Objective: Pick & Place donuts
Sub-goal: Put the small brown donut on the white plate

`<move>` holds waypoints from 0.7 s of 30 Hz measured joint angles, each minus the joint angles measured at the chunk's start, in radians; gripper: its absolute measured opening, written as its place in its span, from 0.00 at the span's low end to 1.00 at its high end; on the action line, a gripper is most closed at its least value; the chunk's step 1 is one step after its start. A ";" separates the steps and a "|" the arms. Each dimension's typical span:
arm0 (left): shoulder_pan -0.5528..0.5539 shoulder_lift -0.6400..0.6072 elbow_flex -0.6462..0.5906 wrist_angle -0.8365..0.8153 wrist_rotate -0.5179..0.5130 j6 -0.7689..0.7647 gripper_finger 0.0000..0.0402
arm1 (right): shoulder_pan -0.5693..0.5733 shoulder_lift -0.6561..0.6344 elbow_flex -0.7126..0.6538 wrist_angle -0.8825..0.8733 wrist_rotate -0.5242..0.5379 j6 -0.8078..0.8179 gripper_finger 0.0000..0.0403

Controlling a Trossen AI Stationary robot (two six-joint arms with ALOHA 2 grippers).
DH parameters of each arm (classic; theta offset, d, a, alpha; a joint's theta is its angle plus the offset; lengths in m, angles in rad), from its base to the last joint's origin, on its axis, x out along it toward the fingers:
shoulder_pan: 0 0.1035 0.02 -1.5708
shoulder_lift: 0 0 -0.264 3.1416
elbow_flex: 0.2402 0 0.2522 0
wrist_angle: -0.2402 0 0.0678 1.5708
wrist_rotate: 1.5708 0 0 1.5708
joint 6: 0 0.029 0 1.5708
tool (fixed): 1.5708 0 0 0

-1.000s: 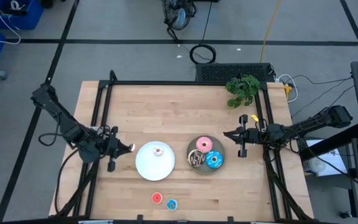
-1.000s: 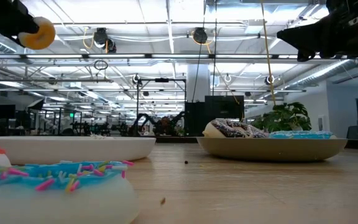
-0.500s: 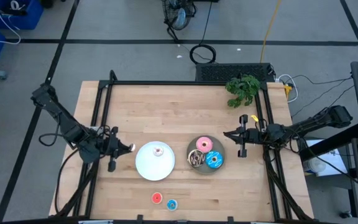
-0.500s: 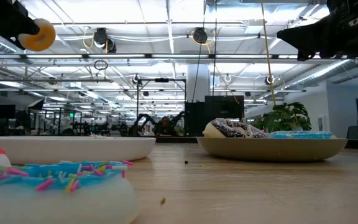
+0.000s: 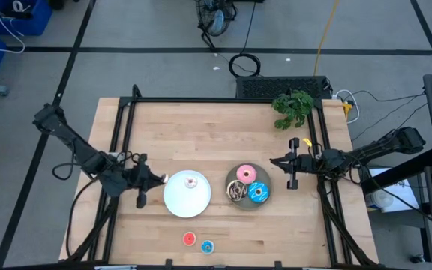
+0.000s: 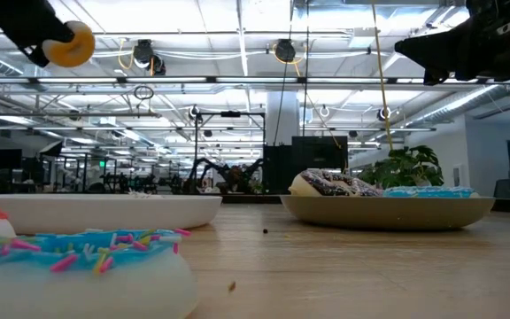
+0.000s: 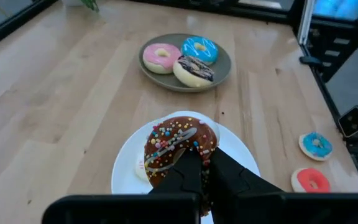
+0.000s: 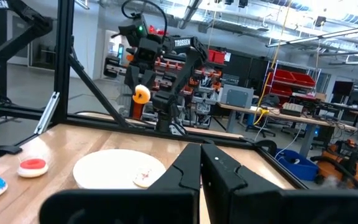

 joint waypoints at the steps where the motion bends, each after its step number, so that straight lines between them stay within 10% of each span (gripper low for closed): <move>1: 0.013 0.019 0.016 0.000 0.011 0.008 0.02 | 0.000 0.000 0.000 0.000 0.000 0.000 0.00; 21: 0.165 0.673 0.346 -0.187 0.275 -0.019 0.03 | 0.000 0.000 0.000 -0.008 0.000 0.000 0.00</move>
